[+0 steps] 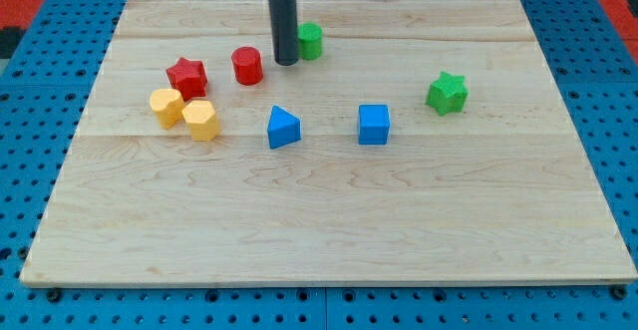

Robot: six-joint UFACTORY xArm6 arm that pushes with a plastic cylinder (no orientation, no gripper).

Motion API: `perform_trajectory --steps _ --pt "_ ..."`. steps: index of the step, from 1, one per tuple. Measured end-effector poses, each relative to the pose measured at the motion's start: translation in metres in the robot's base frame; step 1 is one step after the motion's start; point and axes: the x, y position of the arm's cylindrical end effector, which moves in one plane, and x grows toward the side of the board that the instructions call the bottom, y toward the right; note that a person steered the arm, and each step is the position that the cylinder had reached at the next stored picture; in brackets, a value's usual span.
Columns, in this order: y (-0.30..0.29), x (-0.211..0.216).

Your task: Arrange the red circle and green circle horizontally

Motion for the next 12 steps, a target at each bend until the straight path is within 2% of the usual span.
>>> perform_trajectory --steps 1,2,3,4,5,7,8,11,12 --pt "0.004 -0.017" --pt "0.038 -0.031" --pt "0.076 -0.031" --pt "0.098 -0.009" --pt "0.081 0.043" --pt "-0.048 0.040" --pt "-0.075 0.037" --pt "-0.062 -0.036" --pt "-0.045 -0.017"
